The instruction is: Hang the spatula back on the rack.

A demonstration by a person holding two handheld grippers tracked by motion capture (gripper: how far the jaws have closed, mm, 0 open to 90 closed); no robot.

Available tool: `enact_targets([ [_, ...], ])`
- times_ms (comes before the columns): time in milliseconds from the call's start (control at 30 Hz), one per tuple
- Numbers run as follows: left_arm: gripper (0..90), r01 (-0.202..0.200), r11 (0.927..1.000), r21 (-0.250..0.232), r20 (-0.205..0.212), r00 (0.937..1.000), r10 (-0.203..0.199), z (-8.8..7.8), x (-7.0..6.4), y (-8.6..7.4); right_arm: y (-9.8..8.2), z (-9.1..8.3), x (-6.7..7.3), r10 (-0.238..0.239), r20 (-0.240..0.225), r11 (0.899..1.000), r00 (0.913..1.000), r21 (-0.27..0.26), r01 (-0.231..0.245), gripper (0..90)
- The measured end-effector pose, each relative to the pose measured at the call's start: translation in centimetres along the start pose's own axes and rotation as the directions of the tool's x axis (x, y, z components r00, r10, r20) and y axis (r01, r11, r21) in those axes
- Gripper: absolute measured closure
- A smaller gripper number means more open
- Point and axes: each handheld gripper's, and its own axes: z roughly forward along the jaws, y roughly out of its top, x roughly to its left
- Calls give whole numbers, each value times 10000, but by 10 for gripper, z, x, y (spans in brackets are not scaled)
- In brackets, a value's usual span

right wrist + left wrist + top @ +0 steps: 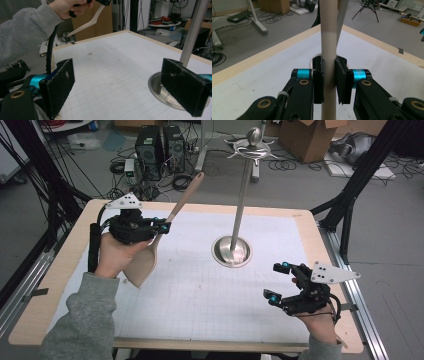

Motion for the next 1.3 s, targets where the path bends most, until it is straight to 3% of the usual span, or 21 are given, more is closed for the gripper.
enact_targets([
  [300,781,-417,9991,-69,-57,9991,417,-3,-5,17,0,1,-1,-64,14,10000,10000,15,64,115],
  [367,781,-389,9992,-95,-187,9991,387,-5,-4,21,-1,1,-1,-62,20,10000,10000,33,61,115],
  [433,781,-286,9993,-233,-22,9996,286,-8,-3,26,-1,2,-1,-101,39,9999,9999,34,101,115],
  [667,781,-643,9978,-133,-387,9972,638,-13,-6,38,0,1,0,-92,-50,9999,9999,41,92,115],
  [867,781,-763,9967,-291,-153,9970,759,-15,-7,44,-1,4,1,-42,-114,9998,9999,212,45,115],
  [1300,781,-1110,9929,-428,157,9936,1118,-9,-22,54,1,-1,2,-97,-129,9999,9999,-42,96,115],
])
